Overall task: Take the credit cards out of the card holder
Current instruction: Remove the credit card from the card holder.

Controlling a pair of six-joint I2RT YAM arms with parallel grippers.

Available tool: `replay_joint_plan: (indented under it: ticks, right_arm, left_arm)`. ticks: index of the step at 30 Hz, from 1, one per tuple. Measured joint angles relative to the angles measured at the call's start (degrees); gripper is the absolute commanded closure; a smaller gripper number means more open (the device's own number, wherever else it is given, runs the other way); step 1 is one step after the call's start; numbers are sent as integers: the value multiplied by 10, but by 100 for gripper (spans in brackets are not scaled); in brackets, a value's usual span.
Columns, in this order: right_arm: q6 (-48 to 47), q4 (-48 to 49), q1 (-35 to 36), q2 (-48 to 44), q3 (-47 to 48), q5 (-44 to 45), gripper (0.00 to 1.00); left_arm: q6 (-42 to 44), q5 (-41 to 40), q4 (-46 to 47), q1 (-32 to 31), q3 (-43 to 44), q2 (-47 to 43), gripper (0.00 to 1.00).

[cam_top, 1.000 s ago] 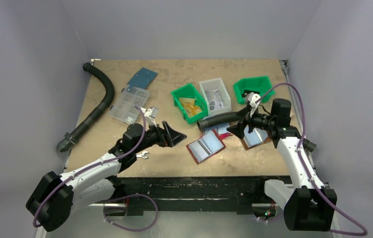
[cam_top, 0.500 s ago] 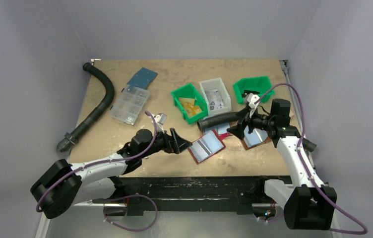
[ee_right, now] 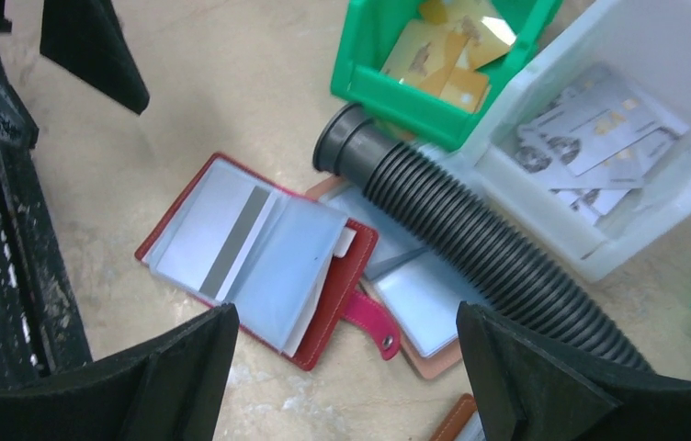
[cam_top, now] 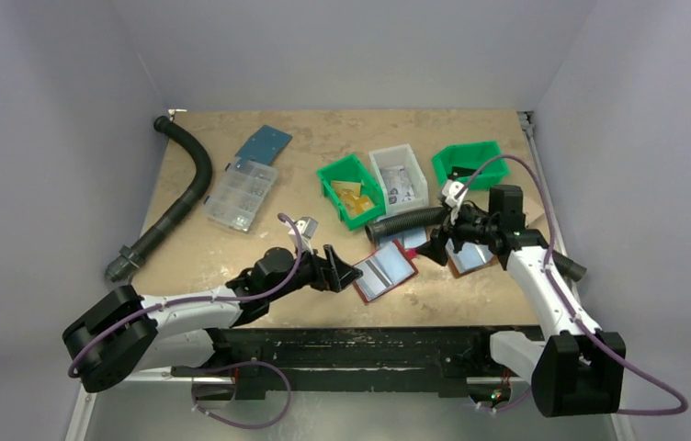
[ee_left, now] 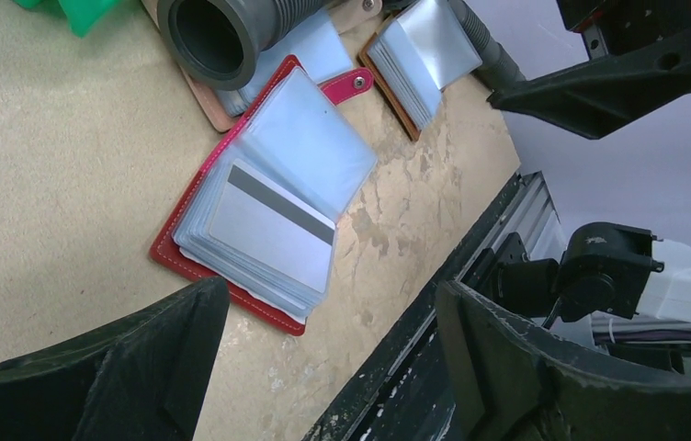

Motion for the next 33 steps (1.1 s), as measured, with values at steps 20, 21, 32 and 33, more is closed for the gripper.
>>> replay_joint_plan:
  ticks: [20,21,32,33]
  right_arm:
    - [-47,-23,216,99,10,127,47]
    - [-42,-18,228,109,10,135,50]
    - [72,11,283,249,89,176,61]
    - [80,12,283,259,92,176,61]
  left_arm:
    - [-63,-41,46,-19,-3,92,37]
    - [-67,-41,48,-20,-3,101,40]
    - [-100,-42,65,-21,-3,125,61]
    - [-101,-42,67,-21,-3,126,61]
